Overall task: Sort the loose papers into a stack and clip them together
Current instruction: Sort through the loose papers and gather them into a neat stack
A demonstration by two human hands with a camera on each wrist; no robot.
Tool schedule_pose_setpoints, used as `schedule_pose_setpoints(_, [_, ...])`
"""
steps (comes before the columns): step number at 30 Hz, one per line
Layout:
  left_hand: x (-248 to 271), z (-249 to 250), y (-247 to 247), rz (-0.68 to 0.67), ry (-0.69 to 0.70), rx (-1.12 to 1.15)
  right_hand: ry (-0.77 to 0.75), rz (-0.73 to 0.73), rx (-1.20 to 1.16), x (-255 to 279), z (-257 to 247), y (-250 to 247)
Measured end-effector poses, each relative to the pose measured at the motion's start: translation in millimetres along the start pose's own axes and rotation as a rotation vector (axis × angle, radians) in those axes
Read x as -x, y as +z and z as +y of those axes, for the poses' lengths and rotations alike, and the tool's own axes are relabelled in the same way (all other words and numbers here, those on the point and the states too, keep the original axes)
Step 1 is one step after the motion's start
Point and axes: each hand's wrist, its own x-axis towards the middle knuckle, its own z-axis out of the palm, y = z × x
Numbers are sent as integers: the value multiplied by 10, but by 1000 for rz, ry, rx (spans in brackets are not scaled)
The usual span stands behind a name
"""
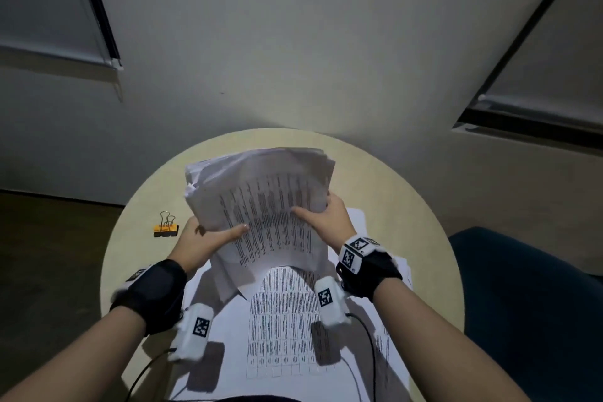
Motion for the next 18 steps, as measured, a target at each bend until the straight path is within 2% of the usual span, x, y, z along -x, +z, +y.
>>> schedule_pose_setpoints(5, [-66,-45,48,-9,1,-17,129,7,-19,44,103,-58])
schedule_pose_setpoints(7, [-102,-26,117,62,16,0,166,58,-51,58,127,-40])
schedule_pose_setpoints(10, [-142,76,183,120,89,16,111,128,-79,75,27,-36])
schedule_pose_setpoints(14, [-103,228,122,37,179,-39,61,159,-200,143,-27,-104])
schedule_pose_setpoints(16, [-54,175,72,-18,114,-29,110,92,-139,194,79,-125])
schedule_pose_setpoints(18, [-29,-34,26,-65,7,-89,235,25,35,270,221,-103])
